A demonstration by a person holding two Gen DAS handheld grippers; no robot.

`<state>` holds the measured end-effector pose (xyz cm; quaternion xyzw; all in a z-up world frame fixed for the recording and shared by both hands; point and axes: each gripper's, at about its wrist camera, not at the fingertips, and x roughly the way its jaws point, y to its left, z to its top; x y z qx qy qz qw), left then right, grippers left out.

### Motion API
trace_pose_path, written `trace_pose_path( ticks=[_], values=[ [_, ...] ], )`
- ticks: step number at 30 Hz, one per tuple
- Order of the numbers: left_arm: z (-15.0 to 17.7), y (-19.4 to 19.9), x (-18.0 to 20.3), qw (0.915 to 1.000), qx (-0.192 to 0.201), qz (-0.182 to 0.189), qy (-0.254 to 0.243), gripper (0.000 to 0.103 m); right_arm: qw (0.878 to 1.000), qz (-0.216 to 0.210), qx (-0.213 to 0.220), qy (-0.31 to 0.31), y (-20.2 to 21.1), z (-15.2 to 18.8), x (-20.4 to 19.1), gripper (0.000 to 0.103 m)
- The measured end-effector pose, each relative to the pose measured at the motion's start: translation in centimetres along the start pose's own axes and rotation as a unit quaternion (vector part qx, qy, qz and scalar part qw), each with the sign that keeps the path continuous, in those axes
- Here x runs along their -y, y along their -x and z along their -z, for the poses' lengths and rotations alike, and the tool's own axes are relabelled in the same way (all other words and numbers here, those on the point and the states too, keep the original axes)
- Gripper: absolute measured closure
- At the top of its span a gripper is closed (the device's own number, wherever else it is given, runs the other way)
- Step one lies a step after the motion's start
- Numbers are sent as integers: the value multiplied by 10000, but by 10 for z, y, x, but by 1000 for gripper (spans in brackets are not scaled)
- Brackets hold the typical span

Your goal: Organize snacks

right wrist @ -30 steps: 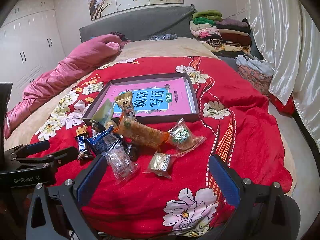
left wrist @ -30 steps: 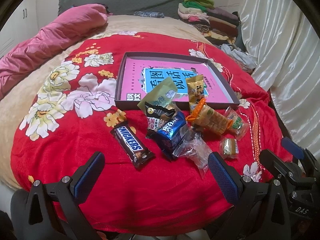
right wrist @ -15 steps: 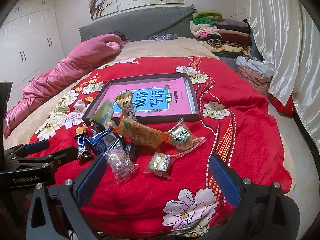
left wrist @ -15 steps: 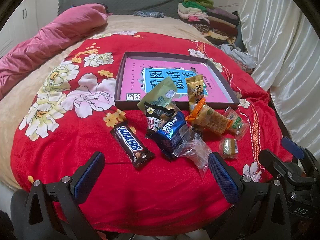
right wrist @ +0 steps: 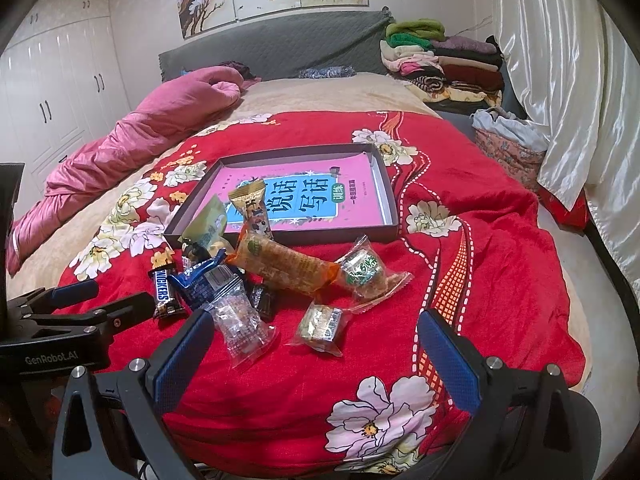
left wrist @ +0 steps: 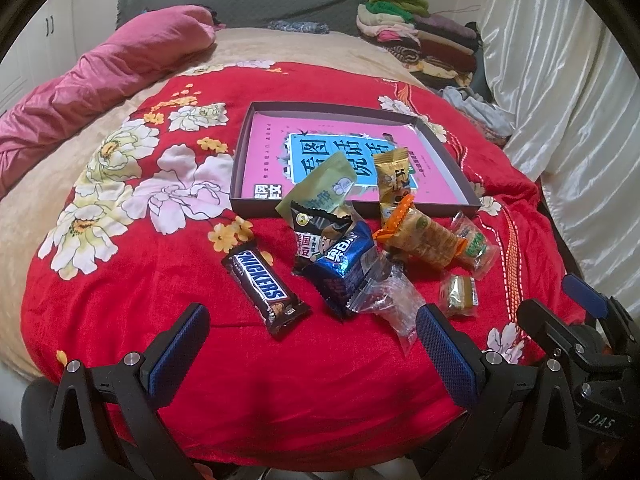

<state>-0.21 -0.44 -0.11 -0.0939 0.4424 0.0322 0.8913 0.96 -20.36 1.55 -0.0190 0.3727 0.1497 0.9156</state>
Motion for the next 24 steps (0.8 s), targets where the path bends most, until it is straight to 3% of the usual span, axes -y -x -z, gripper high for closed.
trace_pose_path(
  ticks=[11, 24],
  values=[
    [2, -10, -14, 9995, -213, -37, 226, 0, 9996, -34, -242, -103, -14, 4, 6, 0],
    [1, -46, -58, 9926, -649, -186, 1011, 1, 9976, -56, -613, -326, -32, 5, 14, 0]
  ],
)
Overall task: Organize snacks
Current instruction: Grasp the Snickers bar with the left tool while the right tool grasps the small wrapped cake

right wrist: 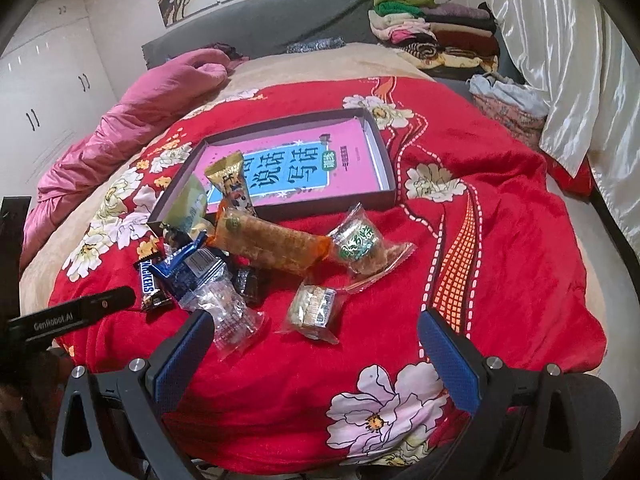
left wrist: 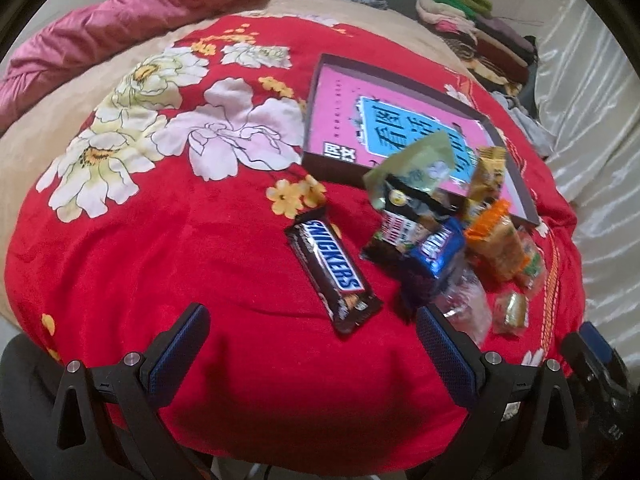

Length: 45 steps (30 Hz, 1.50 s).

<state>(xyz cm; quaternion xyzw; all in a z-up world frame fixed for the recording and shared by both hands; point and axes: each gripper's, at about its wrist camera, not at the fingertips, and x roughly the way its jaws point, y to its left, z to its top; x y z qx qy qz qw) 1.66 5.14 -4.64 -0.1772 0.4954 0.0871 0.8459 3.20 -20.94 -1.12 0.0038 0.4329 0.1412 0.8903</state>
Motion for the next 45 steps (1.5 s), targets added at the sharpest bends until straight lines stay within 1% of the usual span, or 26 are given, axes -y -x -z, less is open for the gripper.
trace_pose_path(
  ticks=[3, 4, 8, 11, 13, 14, 15, 16, 18, 21, 24, 25, 30, 32, 34, 35, 36, 41, 43, 45],
  values=[
    [-3, -8, -2, 10000, -50, 41, 21, 2, 9999, 15, -111, -56, -6, -1, 2, 0],
    [-4, -10, -1, 9999, -73, 83, 10, 6, 9998, 26, -158, -87, -9, -1, 3, 0],
    [-7, -21, 2, 9997, -187, 155, -49, 12, 9989, 97, -412, -225, -22, -1, 8, 0],
    [-10, -28, 4, 9995, -231, 198, -68, 23, 9972, 148, -642, -351, -36, 0, 12, 1],
    [-12, -32, 5, 9995, -249, 200, -72, 27, 9961, 143, -764, -419, -44, -1, 15, 6],
    [-13, -33, 5, 9995, -244, 193, -63, 28, 9955, 147, -819, -455, -48, -1, 17, 11],
    [-15, -35, 4, 9995, -241, 208, -47, 29, 9950, 135, -874, -472, -52, -1, 18, 13],
    [-16, -36, 3, 9995, -239, 221, -28, 29, 9946, 120, -917, -471, -55, -1, 18, 14],
    [-19, -37, 2, 9995, -227, 218, 1, 29, 9943, 94, -963, -441, -60, -1, 16, 21],
    [-20, -40, 1, 9995, -240, 213, 51, 30, 9945, 18, -1001, -315, -66, -1, 10, 30],
    [-23, -44, 1, 9994, -261, 199, 103, 32, 9941, 48, -1074, -129, -74, -2, 3, 39],
    [-23, -44, 1, 9994, -259, 196, 103, 32, 9941, 59, -1076, -93, -76, -3, 1, 40],
    [-27, -50, 2, 9993, -283, 166, 181, 35, 9945, 46, -1050, 55, -81, -6, -3, 55],
    [-27, -51, 1, 9993, -291, 149, 199, 37, 9946, 17, -1035, 80, -81, -7, -3, 57],
    [-29, -54, 0, 9992, -313, 137, 211, 41, 9949, -28, -1010, 80, -80, -7, -2, 58],
    [-30, -56, 0, 9991, -325, 137, 217, 42, 9949, -55, -1007, 74, -81, -7, -2, 61],
    [-31, -58, 0, 9991, -337, 114, 219, 46, 9950, -114, -993, 45, -79, -7, 0, 64],
    [-34, -64, -6, 9989, -378, 154, 234, 58, 9956, -267, -898, -49, -72, -8, 5, 66],
    [-34, -64, -9, 9989, -373, 183, 232, 67, 9955, -338, -881, -104, -70, -7, 6, 66],
    [-35, -63, -11, 9988, -372, 233, 228, 73, 9953, -422, -860, -167, -66, -7, 8, 66]
  ],
)
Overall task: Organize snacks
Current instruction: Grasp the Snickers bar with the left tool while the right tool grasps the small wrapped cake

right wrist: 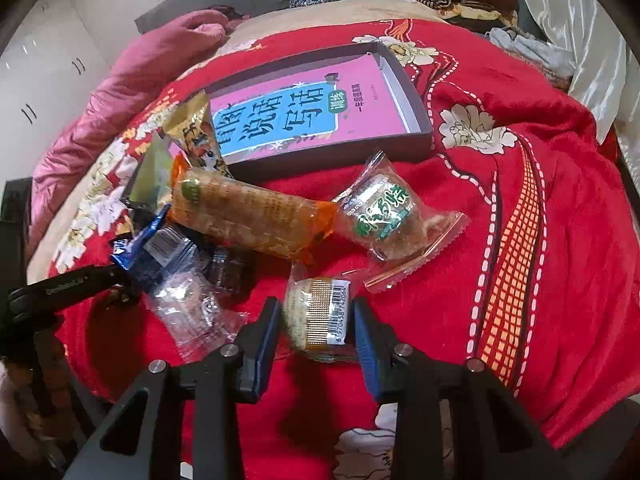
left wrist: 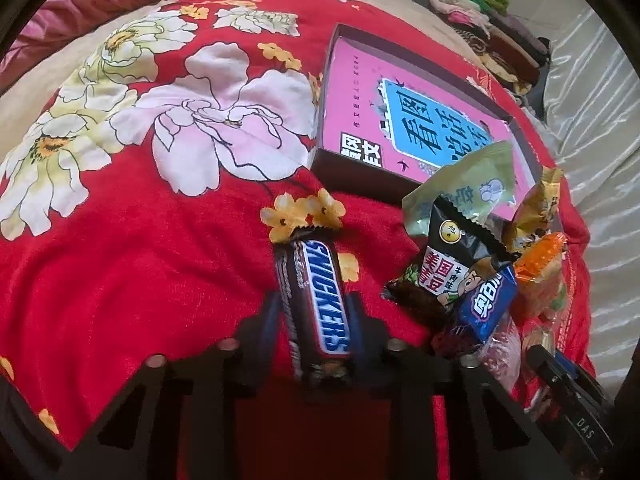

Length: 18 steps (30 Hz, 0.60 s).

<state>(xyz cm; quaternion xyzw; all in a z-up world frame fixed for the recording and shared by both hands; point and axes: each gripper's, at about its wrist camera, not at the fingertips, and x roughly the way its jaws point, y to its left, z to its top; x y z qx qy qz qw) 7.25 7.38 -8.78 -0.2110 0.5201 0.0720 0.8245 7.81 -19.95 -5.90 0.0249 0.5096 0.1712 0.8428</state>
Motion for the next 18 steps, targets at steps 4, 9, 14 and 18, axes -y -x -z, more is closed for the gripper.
trace_pose_path(
  ticks=[4, 9, 14, 18],
  values=[
    [1, 5, 0, 9999, 16, 80, -71, 73, 9999, -108, 81, -101, 8, 2, 4, 67],
    [7, 18, 3, 9996, 68, 163, -224, 73, 9992, -104, 297, -253, 21, 3, 12, 67],
    [12, 32, 6, 9990, 148, 260, -337, 73, 9980, -36, 550, -312, 33, 0, 17, 67],
    [12, 44, 9, 9984, 248, 324, -397, 73, 9966, -29, 750, -335, 43, 0, 19, 67]
  ],
)
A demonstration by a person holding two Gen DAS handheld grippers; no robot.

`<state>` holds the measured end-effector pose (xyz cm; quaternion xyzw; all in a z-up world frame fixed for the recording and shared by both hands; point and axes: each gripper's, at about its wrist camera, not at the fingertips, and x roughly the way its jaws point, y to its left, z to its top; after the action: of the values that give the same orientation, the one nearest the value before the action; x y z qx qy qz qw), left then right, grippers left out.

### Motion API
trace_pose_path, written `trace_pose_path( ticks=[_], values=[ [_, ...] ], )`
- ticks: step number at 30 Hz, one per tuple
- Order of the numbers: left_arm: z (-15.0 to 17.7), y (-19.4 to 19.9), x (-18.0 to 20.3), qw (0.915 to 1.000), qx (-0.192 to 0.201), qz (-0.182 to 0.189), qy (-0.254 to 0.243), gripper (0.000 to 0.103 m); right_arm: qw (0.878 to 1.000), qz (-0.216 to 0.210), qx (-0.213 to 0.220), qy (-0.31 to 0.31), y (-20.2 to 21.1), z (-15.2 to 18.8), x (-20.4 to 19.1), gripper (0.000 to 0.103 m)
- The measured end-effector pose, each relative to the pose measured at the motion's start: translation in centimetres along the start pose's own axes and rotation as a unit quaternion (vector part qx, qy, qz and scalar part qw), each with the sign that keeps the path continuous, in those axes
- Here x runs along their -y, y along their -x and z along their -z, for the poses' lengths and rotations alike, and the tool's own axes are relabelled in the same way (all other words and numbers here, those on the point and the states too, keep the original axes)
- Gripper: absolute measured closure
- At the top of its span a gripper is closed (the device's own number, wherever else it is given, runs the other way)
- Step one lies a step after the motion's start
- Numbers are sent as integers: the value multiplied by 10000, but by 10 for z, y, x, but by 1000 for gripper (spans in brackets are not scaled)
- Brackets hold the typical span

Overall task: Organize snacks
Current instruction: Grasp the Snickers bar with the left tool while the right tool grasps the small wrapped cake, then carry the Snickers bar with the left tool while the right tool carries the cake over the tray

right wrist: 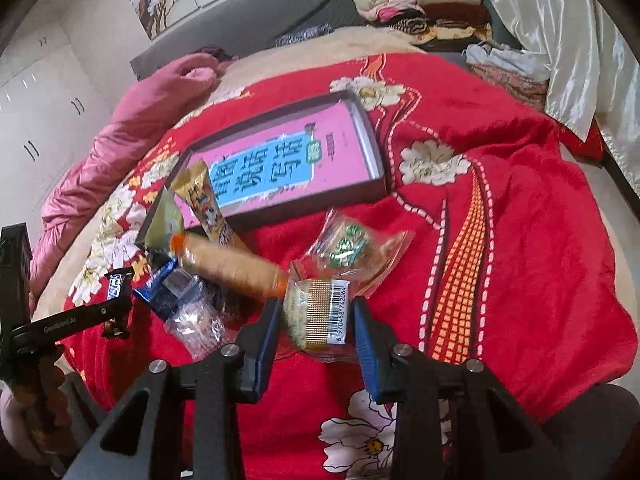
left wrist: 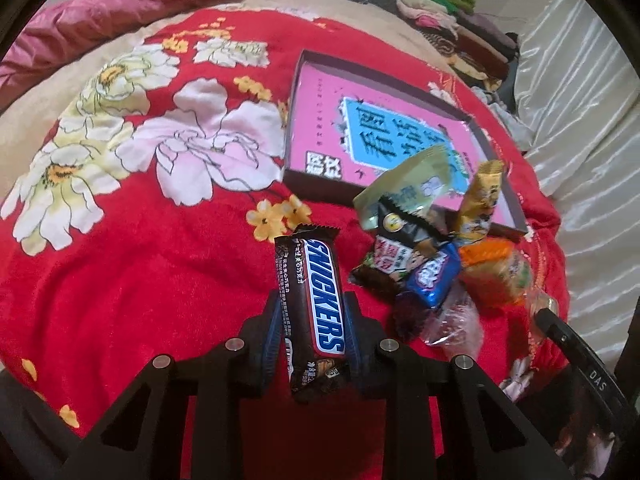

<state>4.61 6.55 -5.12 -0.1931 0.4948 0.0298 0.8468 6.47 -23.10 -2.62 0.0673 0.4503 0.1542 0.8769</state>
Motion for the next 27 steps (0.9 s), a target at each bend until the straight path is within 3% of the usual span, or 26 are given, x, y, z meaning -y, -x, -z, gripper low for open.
trace_pose_path(
  ticks=[27],
  values=[
    [-46, 27, 25, 9956, 892, 58, -272, 73, 9890, -198, 1165, 886, 6, -46, -9, 67]
  ],
)
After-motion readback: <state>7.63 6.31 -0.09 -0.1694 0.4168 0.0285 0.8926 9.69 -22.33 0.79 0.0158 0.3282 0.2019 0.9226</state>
